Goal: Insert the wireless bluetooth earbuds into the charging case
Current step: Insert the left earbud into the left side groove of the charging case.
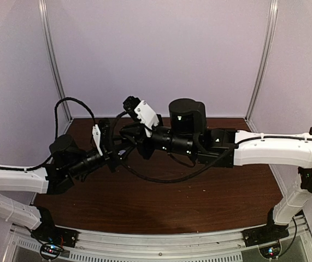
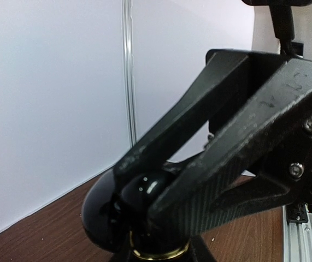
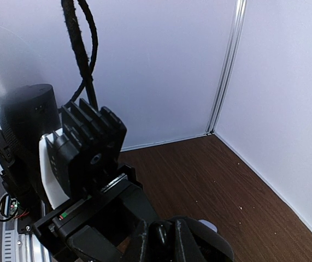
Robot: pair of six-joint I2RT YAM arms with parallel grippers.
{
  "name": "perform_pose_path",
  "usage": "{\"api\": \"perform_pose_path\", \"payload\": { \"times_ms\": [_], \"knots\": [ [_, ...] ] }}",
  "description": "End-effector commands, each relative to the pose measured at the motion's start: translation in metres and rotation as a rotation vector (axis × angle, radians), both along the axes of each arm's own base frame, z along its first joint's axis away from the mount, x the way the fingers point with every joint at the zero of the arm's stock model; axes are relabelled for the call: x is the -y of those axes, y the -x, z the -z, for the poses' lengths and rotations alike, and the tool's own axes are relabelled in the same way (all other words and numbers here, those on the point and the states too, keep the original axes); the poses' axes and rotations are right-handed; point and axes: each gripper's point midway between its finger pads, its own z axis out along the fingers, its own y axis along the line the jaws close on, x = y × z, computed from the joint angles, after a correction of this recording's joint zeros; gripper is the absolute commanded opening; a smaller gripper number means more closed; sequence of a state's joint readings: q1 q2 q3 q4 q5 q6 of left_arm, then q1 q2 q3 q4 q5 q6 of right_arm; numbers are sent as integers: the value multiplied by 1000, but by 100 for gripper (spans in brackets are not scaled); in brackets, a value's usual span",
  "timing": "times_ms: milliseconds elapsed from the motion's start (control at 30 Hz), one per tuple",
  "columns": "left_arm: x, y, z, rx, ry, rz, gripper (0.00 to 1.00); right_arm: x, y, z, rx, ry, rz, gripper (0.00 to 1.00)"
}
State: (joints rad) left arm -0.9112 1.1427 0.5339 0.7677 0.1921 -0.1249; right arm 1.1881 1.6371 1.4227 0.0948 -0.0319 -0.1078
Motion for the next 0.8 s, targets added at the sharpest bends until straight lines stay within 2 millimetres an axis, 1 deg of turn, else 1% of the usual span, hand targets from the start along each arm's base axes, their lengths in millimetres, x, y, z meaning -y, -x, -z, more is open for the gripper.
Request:
{"api": "perform_pose_path", "payload": {
  "times_ms": [0, 100, 233, 367, 533, 667, 767],
  "knots": [
    [-3, 7, -38, 71, 102, 16, 0, -3, -6, 8, 7, 1, 26, 6],
    [-5, 8, -39, 74, 108, 14, 0, 1, -13, 10, 6, -10, 76, 6],
    [-5, 8, -40, 75, 112, 17, 0, 6, -14, 8, 14, -46, 92, 5],
    [-3, 9, -39, 71, 108, 26, 0, 4, -15, 1, 21, -75, 94, 5],
    [-3, 8, -40, 72, 111, 24, 0, 2, -17, -2, 29, -95, 99, 5],
    [-3, 8, -40, 73, 107, 22, 0, 1, -19, 0, 31, -92, 108, 5],
    [-3, 8, -41, 74, 109, 20, 0, -1, -18, 7, 22, -70, 97, 5]
  ]
}}
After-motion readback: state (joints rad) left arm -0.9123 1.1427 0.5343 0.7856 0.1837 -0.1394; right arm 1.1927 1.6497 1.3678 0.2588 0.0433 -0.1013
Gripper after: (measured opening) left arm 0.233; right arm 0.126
